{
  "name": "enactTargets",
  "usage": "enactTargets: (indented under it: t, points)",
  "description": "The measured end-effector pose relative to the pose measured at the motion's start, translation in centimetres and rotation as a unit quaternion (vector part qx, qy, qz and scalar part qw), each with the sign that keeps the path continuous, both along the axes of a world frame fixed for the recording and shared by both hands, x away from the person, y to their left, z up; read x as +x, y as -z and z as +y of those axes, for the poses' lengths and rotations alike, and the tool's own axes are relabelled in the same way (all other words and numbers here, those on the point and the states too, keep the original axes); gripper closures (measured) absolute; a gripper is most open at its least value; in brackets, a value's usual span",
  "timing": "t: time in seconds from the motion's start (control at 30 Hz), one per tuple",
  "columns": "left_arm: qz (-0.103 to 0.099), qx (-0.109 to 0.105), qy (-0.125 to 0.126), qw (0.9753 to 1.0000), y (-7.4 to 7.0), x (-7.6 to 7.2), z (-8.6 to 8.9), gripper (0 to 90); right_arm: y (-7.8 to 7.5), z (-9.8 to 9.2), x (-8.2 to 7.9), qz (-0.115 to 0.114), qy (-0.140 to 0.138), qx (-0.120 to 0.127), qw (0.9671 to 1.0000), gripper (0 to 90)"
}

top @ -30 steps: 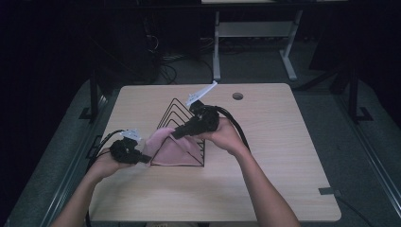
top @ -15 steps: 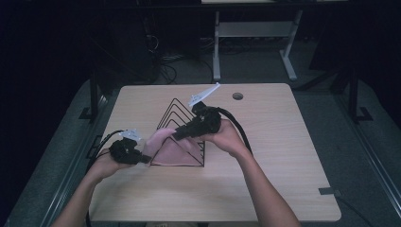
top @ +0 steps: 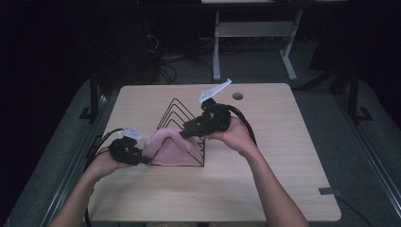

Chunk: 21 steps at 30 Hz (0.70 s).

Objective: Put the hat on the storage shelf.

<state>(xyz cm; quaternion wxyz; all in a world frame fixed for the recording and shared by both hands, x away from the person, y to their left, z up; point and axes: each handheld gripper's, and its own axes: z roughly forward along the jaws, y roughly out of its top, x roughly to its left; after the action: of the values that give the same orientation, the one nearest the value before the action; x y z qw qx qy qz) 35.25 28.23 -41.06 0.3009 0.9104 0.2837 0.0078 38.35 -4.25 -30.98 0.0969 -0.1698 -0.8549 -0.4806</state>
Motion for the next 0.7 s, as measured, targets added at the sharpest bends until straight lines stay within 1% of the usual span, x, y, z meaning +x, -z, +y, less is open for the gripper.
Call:
enactTargets:
  t: [0.03, 0.13, 0.17, 0.23, 0.33, 0.37, 0.4, 0.47, 0.57, 0.7]
  points:
    - [-0.002, 0.001, 0.001, 1.0000, -0.1, 0.0, 0.1, 64.5, -0.1, -0.2, 0.0, 0.004, 0.002, 0.001, 1.0000, 51.6]
    - [-0.003, -0.006, -0.002, 1.0000, -0.4, 0.0, 0.2, 63.8, -0.3, -0.8, 0.0, 0.000, 0.007, 0.003, 1.0000, 49.3]
    - [-0.005, -0.007, -0.003, 1.0000, -0.5, 0.0, 0.2, 63.6, -0.5, -1.1, 0.0, 0.003, 0.012, 0.003, 0.9999, 47.3]
    - [-0.005, -0.006, -0.002, 1.0000, -0.6, -0.1, 0.3, 62.5, -0.6, -1.6, 0.1, 0.002, 0.018, -0.003, 0.9998, 44.7]
    - [-0.009, -0.007, -0.002, 0.9999, -0.9, -0.3, 0.3, 61.1, -0.6, -2.0, 0.1, -0.002, 0.026, -0.005, 0.9997, 42.5]
    - [-0.010, -0.009, -0.003, 0.9999, -0.9, -0.3, 0.3, 60.2, -0.7, -2.3, 0.2, 0.003, 0.030, -0.007, 0.9995, 41.4]
    - [-0.011, -0.009, -0.001, 0.9999, -1.0, -0.3, 0.3, 59.5, -0.6, -2.5, 0.2, -0.001, 0.032, -0.008, 0.9994, 40.6]
    - [-0.011, -0.010, -0.002, 0.9999, -1.1, -0.4, 0.3, 57.8, -0.5, -2.9, 0.3, 0.001, 0.040, -0.011, 0.9991, 39.3]
    - [-0.014, -0.020, -0.006, 0.9997, -1.1, -0.4, 0.5, 55.3, -0.4, -3.6, 0.3, 0.003, 0.052, -0.018, 0.9985, 38.1]
    - [-0.016, -0.026, -0.009, 0.9995, -1.2, -0.4, 0.6, 52.7, -0.2, -4.5, 0.3, -0.003, 0.065, -0.023, 0.9976, 36.5]
